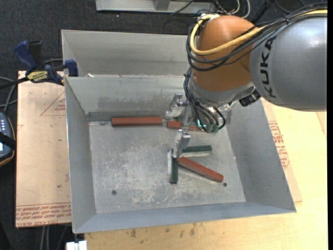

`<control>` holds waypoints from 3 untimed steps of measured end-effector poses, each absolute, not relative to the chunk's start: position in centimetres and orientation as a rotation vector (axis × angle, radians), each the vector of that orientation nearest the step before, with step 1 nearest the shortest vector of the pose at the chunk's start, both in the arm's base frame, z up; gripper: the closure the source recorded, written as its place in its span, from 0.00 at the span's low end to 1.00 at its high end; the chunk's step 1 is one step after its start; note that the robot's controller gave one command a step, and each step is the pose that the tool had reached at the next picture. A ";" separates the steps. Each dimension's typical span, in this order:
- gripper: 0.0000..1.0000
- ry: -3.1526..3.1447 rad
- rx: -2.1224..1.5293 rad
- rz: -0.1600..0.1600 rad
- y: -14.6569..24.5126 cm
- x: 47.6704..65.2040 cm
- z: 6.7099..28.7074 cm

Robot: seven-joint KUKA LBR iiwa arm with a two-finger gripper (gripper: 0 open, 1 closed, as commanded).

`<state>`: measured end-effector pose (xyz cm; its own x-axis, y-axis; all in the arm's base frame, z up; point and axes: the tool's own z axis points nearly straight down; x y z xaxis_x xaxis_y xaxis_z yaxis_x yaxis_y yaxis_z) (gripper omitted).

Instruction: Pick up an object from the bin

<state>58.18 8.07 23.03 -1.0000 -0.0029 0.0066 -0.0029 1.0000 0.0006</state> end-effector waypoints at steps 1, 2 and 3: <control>0.00 -3.143 0.002 -0.002 8.0 58.3 23.5; 0.00 -3.150 0.037 -0.003 5.9 58.2 19.0; 1.00 -3.141 0.057 -0.002 5.5 55.8 8.5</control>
Offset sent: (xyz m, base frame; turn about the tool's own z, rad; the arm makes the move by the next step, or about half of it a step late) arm -0.0092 -0.0761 -0.1550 -0.0705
